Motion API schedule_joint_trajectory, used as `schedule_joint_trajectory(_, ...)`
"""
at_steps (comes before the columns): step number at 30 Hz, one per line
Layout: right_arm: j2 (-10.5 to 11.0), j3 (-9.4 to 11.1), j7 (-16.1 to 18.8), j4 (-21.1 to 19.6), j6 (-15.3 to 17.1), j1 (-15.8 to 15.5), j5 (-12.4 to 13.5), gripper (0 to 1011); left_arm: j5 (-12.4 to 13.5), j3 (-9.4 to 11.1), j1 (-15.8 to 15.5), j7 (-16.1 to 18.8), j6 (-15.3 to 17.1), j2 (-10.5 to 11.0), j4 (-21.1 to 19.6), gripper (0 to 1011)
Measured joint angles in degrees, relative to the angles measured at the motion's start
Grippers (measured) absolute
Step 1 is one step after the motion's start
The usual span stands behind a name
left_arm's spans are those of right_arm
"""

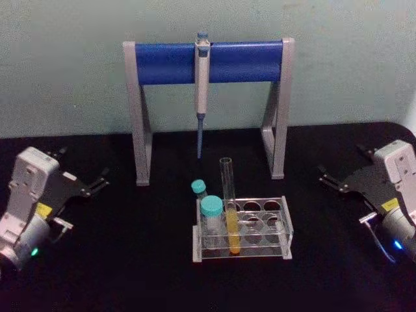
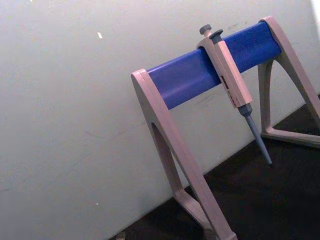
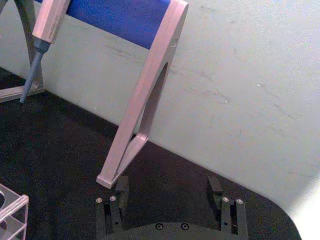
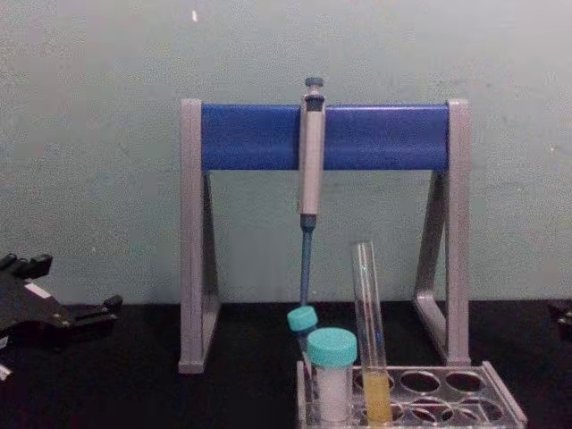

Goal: Pick up the test tube from the test tube rack, shake it, then place it back into the test tube rack.

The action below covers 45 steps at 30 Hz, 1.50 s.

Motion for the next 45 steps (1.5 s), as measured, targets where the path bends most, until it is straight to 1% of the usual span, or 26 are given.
schedule_joint_trajectory(15,-0.01,0.04,0.03,0.00,0.00,-0.02,-0.02,1000,0.00,0.00,0.00,0.00,0.00,0.00,0.00,1001)
schedule_joint_trajectory(20,0.22,0.77,1.07,-1.44,0.27,-1.22,-0.16,1000,0.00,0.00,0.01,0.00,0.00,0.00,0.00,1001)
schedule_joint_trajectory(23,0.62,1.40,2.04,-3.17,0.91,-2.49,0.46,1000,0.00,0.00,0.00,0.00,0.00,0.00,0.00,1001)
schedule_joint_trajectory(24,0.76,1.58,2.37,-3.65,1.14,-2.89,0.77,1000,0.00,0.00,0.00,0.00,0.00,0.00,0.00,1002)
schedule_joint_trajectory(25,1.02,1.98,3.20,-4.98,1.66,-3.81,1.63,1000,0.00,0.00,0.00,0.00,0.00,0.00,0.00,1001)
schedule_joint_trajectory(27,1.19,2.31,3.94,-5.92,2.05,-4.62,2.55,1000,0.00,0.00,0.00,0.00,0.00,0.00,0.00,1001)
schedule_joint_trajectory(28,1.32,2.66,4.93,-7.04,2.38,-5.52,3.68,1000,0.00,0.00,0.00,0.00,0.00,0.00,0.00,1001)
schedule_joint_trajectory(30,1.36,3.04,6.11,-8.13,2.66,-6.43,5.01,1000,0.00,0.00,0.00,0.00,0.00,0.00,0.00,1001)
schedule_joint_trajectory(31,1.36,3.39,7.20,-9.18,2.88,-7.31,6.33,1000,0.00,0.00,0.00,0.00,0.00,0.00,0.00,1001)
schedule_joint_trajectory(33,1.30,3.67,8.30,-10.15,3.08,-8.11,7.55,1000,0.00,0.00,0.00,0.00,0.00,0.00,0.00,1001)
schedule_joint_trajectory(34,1.18,3.83,9.37,-11.19,3.27,-8.87,8.66,1000,0.00,0.00,0.00,0.00,0.00,0.00,0.00,1001)
schedule_joint_trajectory(41,0.41,3.80,13.97,-14.90,4.56,-10.85,12.22,1000,0.00,0.00,0.00,0.00,0.00,0.00,0.00,1001)
schedule_joint_trajectory(45,-0.21,3.31,16.06,-16.63,5.66,-11.25,13.29,1000,0.00,0.00,0.00,0.00,0.00,0.00,0.00,1001)
